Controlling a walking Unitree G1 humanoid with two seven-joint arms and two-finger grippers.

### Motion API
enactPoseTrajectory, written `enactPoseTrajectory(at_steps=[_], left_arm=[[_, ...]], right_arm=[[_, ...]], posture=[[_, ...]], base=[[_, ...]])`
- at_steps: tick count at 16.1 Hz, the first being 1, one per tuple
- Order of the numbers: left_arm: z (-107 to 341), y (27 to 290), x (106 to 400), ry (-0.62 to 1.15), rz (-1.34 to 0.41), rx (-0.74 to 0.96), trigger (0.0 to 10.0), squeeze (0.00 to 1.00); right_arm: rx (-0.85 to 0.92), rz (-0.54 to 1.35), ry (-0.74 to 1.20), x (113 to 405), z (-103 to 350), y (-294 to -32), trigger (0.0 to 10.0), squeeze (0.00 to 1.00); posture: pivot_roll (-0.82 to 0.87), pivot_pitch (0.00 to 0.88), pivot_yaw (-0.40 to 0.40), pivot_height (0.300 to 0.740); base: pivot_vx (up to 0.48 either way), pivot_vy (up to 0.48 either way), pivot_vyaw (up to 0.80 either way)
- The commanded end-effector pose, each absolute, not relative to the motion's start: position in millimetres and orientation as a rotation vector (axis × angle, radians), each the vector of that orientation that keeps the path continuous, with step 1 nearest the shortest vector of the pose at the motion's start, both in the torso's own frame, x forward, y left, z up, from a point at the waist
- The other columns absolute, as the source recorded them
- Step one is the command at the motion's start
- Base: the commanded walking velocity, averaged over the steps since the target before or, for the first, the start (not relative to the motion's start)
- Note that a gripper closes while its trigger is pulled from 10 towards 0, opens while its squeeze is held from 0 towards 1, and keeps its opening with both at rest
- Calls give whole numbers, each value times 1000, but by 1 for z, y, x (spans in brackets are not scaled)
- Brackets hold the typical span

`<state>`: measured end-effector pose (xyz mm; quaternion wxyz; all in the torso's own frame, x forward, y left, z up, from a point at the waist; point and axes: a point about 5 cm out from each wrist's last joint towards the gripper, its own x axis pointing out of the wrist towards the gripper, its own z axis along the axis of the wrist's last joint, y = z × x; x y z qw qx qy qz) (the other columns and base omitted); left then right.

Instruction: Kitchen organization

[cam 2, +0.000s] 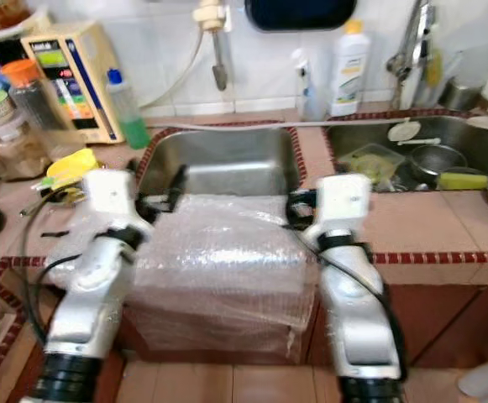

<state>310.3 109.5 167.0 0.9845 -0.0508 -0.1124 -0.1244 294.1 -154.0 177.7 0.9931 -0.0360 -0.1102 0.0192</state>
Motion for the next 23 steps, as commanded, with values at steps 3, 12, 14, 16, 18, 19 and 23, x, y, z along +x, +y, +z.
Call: enactPoseTrajectory(at_steps=[3, 12, 14, 16, 18, 19, 23], left_arm=[[170, 124, 311, -238, -203, -83, 10000, 0], [168, 124, 311, -229, -188, -79, 10000, 0], [168, 124, 311, -229, -188, -80, 10000, 0], [168, 125, 311, -230, -177, -72, 10000, 0], [168, 147, 317, -225, -17, -4, 10000, 0], [166, 151, 318, -216, 6, -9, 10000, 0], [159, 174, 319, -174, 126, -25, 10000, 0]], right_arm=[[-51, 81, -239, 295, 183, -142, 10000, 0], [-52, 82, -239, 295, 183, -142, 10000, 0], [-53, 84, -238, 295, 183, -142, 10000, 0], [-53, 85, -238, 295, 183, -142, 10000, 0], [-49, 130, -224, 294, 182, -136, 10000, 0], [-36, 143, -220, 294, 181, -133, 10000, 0], [-15, 178, -228, 292, 182, -128, 10000, 0]], posture=[[59, 0, 101, 740], [58, 0, 98, 740], [58, 0, 98, 740], [58, 0, 97, 740], [57, 0, 99, 740], [57, 0, 99, 740], [57, 0, 98, 740]], base=[[366, 0, 0], [196, 0, 0], [0, 0, 0], [0, 0, 0], [0, 0, 0], [0, 0, 0], [0, 0, 0]])
